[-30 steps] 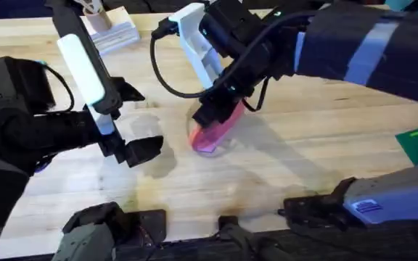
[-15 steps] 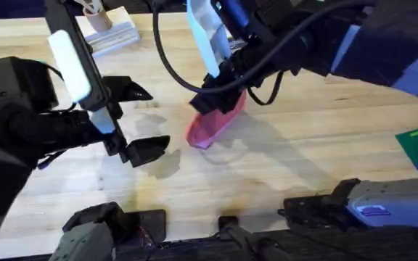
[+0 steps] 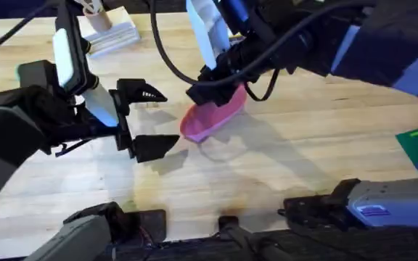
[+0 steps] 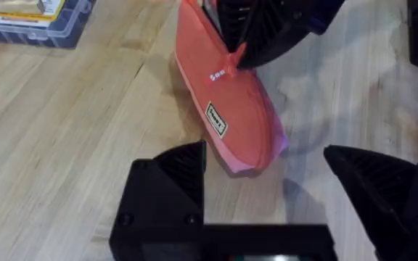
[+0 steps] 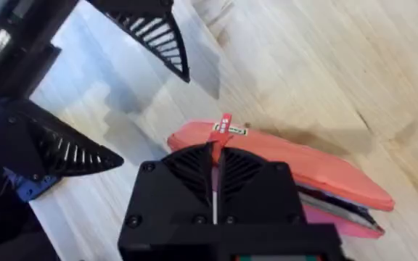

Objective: Unzip the bag, pick up the pens from the table one at a time and place them inside, then zip the bag closed.

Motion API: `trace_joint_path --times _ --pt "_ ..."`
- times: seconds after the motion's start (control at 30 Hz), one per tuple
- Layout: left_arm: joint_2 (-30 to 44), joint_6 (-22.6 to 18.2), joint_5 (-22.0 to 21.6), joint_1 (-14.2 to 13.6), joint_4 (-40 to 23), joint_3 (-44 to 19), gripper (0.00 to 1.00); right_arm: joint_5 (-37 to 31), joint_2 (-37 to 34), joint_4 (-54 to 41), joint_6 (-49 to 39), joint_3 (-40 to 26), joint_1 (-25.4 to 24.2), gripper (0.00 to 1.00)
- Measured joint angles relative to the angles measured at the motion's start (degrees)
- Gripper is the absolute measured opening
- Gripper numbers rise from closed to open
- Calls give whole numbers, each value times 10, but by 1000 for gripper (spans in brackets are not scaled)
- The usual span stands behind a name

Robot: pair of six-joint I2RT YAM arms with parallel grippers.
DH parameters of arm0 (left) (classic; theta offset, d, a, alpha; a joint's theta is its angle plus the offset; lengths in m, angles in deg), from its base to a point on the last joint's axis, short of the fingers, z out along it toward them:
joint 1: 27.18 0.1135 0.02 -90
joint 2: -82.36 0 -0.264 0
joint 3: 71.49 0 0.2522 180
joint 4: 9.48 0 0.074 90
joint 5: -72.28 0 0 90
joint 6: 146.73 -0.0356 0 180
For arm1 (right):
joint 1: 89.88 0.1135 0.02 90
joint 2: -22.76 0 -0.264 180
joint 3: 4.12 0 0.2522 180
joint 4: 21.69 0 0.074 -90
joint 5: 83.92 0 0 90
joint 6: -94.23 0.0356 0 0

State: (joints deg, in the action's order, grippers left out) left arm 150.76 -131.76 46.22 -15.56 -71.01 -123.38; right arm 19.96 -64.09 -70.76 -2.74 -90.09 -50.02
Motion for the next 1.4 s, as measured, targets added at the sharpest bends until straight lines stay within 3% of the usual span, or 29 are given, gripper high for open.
trace_joint_path --times 0.27,0.63,0.93,1.0,1.07,1.1,1.4 --pt "62 -12 28 -7 41 0 993 -6 0 13 22 0 0 33" --pt "88 -13 39 -78 102 0 993 -7 0 14 32 0 0 33" --pt "89 -8 40 -86 121 0 992 -7 0 14 34 0 0 33" --pt "89 -5 40 -86 121 0 782 -7 0 14 34 0 0 33" --pt "89 0 39 -86 122 0 457 -7 0 14 36 0 0 33" --pt "92 7 36 -86 130 0 74 -6 0 13 36 1 0 33" --pt "96 19 35 -86 131 0 43 -13 0 12 36 1 0 33"
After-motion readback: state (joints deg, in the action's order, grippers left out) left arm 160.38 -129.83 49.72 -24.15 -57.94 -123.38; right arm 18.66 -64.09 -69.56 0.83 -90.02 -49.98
